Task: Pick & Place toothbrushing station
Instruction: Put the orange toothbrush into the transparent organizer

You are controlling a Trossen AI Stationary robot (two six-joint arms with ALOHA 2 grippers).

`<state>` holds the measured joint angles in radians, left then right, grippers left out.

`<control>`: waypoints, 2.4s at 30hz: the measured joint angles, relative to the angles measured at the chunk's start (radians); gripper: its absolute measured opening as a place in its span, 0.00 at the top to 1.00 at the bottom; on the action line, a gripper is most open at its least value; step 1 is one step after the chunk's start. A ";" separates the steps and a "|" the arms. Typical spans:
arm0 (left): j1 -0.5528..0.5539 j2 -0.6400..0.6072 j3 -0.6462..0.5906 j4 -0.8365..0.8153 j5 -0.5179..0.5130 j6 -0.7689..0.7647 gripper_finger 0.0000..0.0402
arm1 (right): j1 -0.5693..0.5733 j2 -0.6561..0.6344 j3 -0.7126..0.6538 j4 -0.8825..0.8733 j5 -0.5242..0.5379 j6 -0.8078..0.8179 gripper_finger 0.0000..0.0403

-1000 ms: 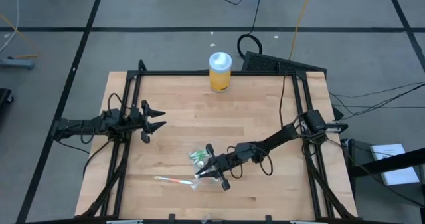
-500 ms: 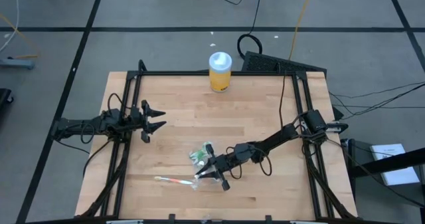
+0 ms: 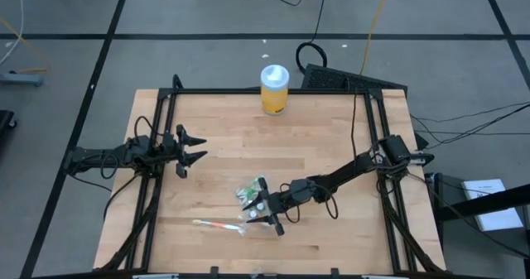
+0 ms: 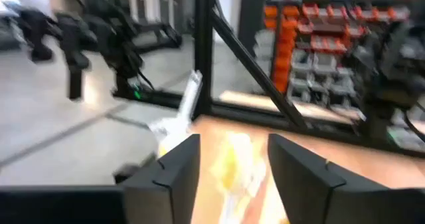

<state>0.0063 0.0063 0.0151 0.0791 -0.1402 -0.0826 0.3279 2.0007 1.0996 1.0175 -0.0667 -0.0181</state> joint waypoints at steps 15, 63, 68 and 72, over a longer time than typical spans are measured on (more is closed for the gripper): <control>0.000 0.000 0.000 0.000 0.000 0.000 0.48 | 0.021 -0.240 0.000 -0.431 0.014 -0.023 0.51; -0.650 1.017 0.672 -0.522 -0.084 -0.763 0.48 | -0.021 -1.114 -0.599 -0.447 0.276 -0.141 0.55; -0.748 1.253 0.760 -0.561 0.047 -1.048 0.48 | -0.021 -1.114 -0.599 -0.446 0.275 -0.167 0.55; -0.775 1.368 0.780 -0.574 0.159 -1.174 0.48 | -0.021 -1.114 -0.599 -0.446 0.267 -0.154 0.55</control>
<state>-0.7691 1.3740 0.7952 -0.4952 0.0186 -1.2567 0.3065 0.8864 0.5007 0.5713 0.2000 -0.1722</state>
